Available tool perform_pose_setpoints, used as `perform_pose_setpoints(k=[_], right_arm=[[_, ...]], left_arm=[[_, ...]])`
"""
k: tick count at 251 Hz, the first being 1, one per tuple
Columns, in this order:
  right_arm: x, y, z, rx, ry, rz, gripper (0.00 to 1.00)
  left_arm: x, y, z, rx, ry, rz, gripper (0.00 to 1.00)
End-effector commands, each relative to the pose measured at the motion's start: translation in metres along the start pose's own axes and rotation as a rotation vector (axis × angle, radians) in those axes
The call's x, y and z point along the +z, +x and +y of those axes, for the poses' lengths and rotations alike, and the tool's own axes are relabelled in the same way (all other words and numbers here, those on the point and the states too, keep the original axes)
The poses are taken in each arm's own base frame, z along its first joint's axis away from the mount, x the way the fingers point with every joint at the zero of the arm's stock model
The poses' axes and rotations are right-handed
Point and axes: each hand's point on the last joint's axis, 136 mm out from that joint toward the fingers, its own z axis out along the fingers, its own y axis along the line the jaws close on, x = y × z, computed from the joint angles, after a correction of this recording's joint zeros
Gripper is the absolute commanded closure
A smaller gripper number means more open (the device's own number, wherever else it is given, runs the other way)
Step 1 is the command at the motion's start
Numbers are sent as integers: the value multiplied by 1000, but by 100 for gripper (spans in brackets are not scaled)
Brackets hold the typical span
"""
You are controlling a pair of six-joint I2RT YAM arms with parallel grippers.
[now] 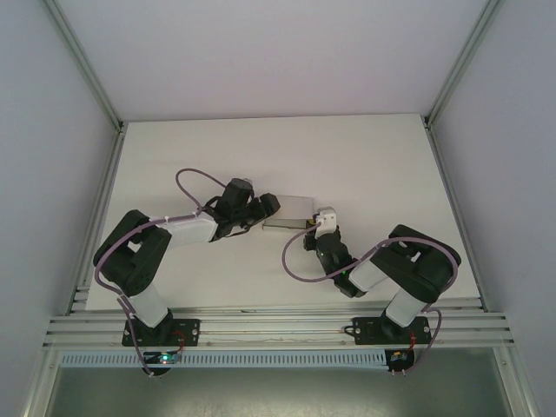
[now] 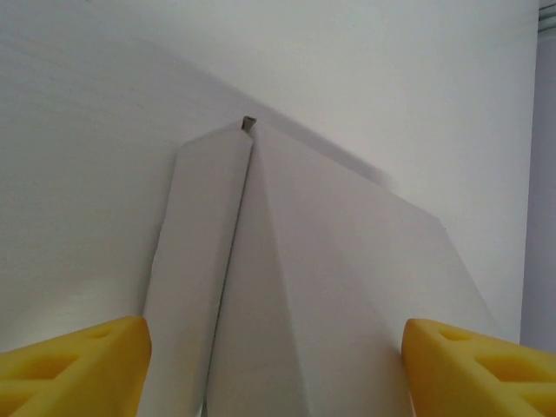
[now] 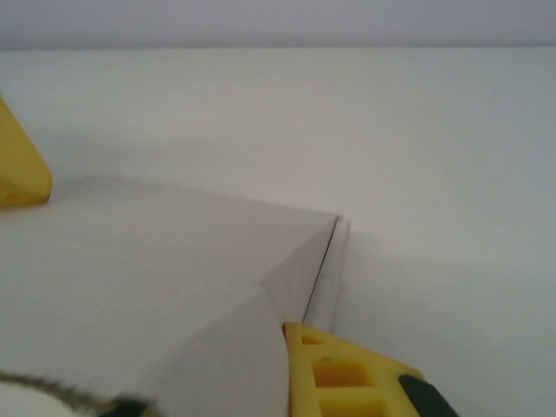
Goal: Assemble paper box
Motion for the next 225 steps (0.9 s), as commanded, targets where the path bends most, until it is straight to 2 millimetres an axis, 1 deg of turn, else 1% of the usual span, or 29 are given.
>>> perform_pose_setpoints(k=[1,20,25,32,50,67,94,106,118,136,142,166,182,189,193,195,199,214,225], right_arm=[[-10,21,-1,-78,-21,95,79],[-12,25,-4,-126,-34,142,73],[-13,23,-2,-131,-48,144,70],[-16,27,0,-142,-75,172,63],[-24,28,1,-139,-127,212,48],[-33,26,2,-129,-177,235,31],[-51,26,7,-131,-253,300,13],[-61,26,12,-126,-304,331,2],[-72,24,20,-122,-374,344,2],[-86,14,29,-72,-454,331,2],[-88,6,30,-50,-462,305,2],[-88,-29,19,59,-405,196,2],[-84,-51,10,100,-355,149,2],[-82,-55,6,119,-332,148,2],[-80,-53,3,122,-319,156,2],[-79,-62,3,128,-319,143,2],[-76,-67,2,136,-309,140,2],[-64,-73,-3,179,-281,153,2],[-54,-75,-3,209,-284,175,2]], left_arm=[[6,8,28,-7,-68,18,27],[6,9,33,-7,-78,9,29],[6,9,35,-12,-84,8,30],[7,9,35,-10,-83,7,32],[7,10,35,-1,-83,11,33],[8,9,37,9,-89,5,33],[8,10,39,12,-105,6,34],[9,10,41,15,-116,7,34],[9,9,42,17,-123,7,34],[10,11,41,23,-121,13,34],[10,12,42,23,-126,14,34],[12,15,43,30,-130,22,34],[13,16,43,35,-133,23,34],[13,16,42,39,-131,24,34],[13,17,42,41,-130,28,34],[13,17,43,41,-132,29,34],[13,17,42,41,-131,30,33],[14,19,42,48,-136,35,33],[15,20,42,49,-139,37,33]])
